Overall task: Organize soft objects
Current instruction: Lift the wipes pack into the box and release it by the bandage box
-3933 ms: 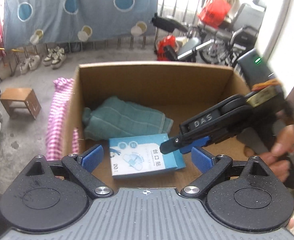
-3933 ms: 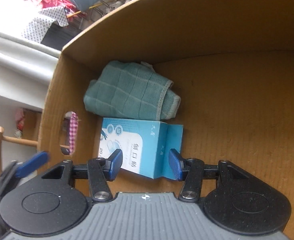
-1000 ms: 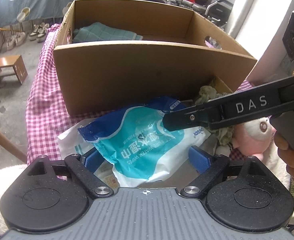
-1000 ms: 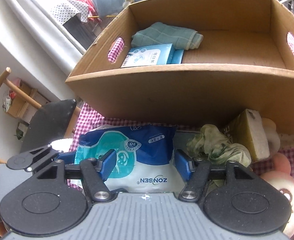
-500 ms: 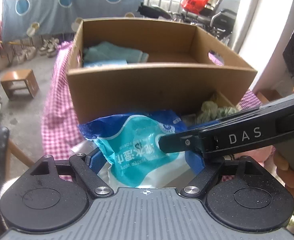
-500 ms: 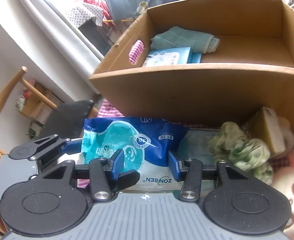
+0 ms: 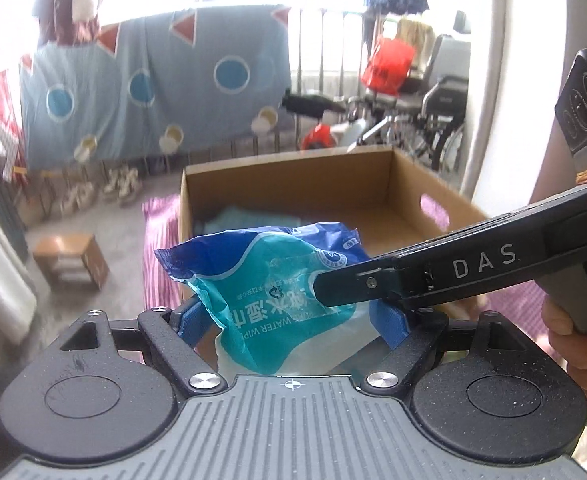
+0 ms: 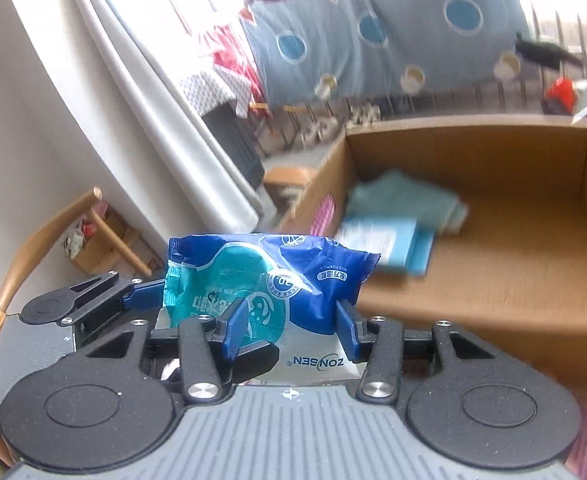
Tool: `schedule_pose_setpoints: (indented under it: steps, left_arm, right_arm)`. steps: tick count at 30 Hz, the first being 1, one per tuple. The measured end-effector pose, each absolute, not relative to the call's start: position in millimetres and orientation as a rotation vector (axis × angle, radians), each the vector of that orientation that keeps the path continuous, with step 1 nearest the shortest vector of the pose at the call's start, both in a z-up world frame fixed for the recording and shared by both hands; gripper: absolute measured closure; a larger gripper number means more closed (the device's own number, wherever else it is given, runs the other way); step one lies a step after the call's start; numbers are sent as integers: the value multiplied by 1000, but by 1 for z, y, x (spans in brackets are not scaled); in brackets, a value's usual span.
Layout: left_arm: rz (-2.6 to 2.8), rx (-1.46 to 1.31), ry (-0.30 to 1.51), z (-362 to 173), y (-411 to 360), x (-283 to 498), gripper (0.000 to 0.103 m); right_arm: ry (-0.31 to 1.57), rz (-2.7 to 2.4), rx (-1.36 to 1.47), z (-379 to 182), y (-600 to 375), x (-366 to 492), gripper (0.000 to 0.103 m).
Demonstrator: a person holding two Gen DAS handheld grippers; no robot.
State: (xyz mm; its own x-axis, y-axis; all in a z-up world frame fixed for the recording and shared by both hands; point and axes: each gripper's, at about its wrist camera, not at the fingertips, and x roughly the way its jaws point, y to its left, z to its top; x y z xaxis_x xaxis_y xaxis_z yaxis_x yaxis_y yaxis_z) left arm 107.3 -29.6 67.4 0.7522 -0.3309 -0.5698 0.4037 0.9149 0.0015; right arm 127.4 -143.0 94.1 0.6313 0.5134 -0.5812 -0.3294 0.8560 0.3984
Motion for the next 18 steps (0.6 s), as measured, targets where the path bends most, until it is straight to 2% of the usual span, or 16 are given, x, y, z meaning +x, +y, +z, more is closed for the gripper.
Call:
schedule_pose_setpoints:
  steps: [7, 12, 18]
  left_arm:
    - [-428, 127, 559, 84, -45, 151, 20]
    - [-432, 116, 617, 72, -55, 187, 20]
    - [-446, 70, 762, 40, -57, 220, 20]
  right_arm:
    - [720, 483, 259, 114, -161, 171, 52]
    - [820, 496, 296, 99, -177, 219, 52]
    - [1000, 502, 317, 54, -186, 266, 52]
